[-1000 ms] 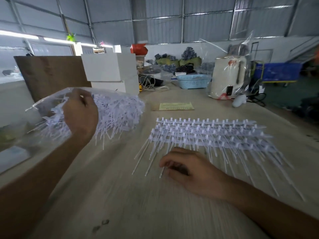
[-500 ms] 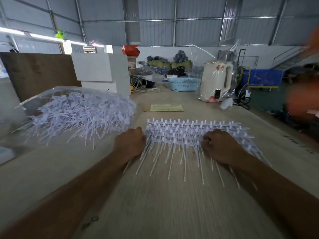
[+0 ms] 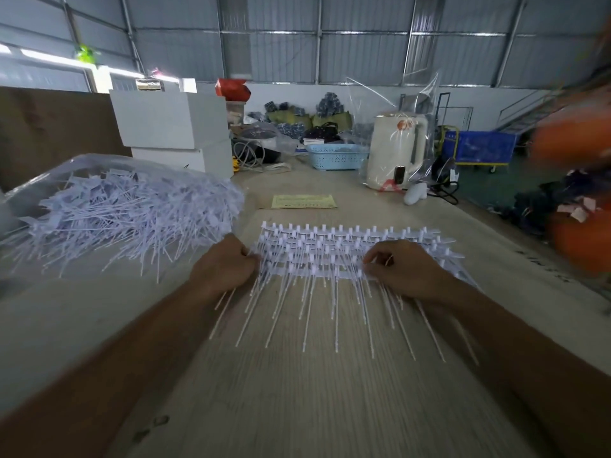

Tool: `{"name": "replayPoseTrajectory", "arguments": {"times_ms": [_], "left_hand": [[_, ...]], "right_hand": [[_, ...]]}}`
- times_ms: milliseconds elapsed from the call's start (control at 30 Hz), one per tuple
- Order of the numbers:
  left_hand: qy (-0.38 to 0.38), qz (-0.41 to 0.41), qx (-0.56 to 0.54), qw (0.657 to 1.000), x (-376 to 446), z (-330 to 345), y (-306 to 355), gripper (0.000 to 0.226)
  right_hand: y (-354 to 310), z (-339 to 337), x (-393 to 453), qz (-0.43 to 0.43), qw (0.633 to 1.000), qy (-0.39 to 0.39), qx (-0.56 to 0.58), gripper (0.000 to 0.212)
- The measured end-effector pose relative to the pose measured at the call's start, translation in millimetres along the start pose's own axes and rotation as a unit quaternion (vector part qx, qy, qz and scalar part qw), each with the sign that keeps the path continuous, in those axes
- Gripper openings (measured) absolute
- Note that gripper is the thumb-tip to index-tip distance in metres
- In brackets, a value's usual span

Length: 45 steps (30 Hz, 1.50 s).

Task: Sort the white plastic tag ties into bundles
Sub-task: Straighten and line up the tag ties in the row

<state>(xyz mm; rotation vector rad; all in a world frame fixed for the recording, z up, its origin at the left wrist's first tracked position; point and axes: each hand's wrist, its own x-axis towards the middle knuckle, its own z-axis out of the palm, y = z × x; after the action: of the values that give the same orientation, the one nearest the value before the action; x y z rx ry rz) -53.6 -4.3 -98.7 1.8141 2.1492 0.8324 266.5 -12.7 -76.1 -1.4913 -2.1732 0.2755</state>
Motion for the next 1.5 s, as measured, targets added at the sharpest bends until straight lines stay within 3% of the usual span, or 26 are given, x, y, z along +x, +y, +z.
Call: {"name": "replayPoseTrajectory", "arguments": {"times_ms": [100, 167, 233, 300, 400, 500, 700, 767, 900, 1033, 1200, 1367, 1500], "left_hand": [[0.015, 0.016, -0.004, 1.000, -1, -6, -4, 0.027], [0.019, 0.022, 0.003, 1.000, -2, -10, -4, 0.036], [0.016, 0.031, 0.000, 0.999, -1, -12, -3, 0.045], [0.028, 0.053, 0.009, 0.998, 3, -13, 1, 0.041], [0.015, 0.073, 0.042, 0.996, 22, -11, 10, 0.024], [-0.024, 0.032, 0.057, 0.998, 45, -5, 21, 0.033], [-0.002, -0.088, -0.106, 0.990, 73, 10, 17, 0.039], [0.011, -0.094, -0.106, 0.990, 76, 14, 14, 0.038], [0.091, -0.041, -0.142, 0.985, 76, 19, 9, 0.008], [0.131, -0.004, -0.243, 0.961, 73, 18, 8, 0.011], [0.169, 0.064, -0.348, 0.920, 66, 11, 18, 0.027], [0.111, 0.082, -0.478, 0.868, 59, -4, 37, 0.019], [0.027, 0.063, -0.614, 0.786, 54, -18, 62, 0.010]], "right_hand": [[0, -6, 3, -0.013, 0.998, 0.032, 0.057, 0.017], [7, -12, 7, -0.011, 0.993, 0.096, 0.066, 0.020], [24, -20, 13, 0.026, 0.984, 0.176, 0.025, 0.025], [49, -29, 17, 0.089, 0.973, 0.209, -0.038, 0.027], [75, -31, 16, 0.190, 0.966, 0.124, -0.121, 0.029], [77, -24, 18, 0.203, 0.964, 0.045, -0.166, 0.029], [86, -27, 16, 0.217, 0.971, 0.104, 0.007, 0.036], [89, -27, 13, 0.216, 0.965, 0.131, 0.069, 0.028], [92, -28, 11, 0.199, 0.964, 0.157, 0.076, 0.021], [89, -29, 10, 0.189, 0.966, 0.155, 0.079, 0.025], [87, -28, 11, 0.168, 0.958, 0.231, 0.040, 0.026], [83, -24, 10, 0.173, 0.974, 0.147, 0.024, 0.021], [71, -25, 11, 0.115, 0.969, 0.218, -0.002, 0.019]]}}
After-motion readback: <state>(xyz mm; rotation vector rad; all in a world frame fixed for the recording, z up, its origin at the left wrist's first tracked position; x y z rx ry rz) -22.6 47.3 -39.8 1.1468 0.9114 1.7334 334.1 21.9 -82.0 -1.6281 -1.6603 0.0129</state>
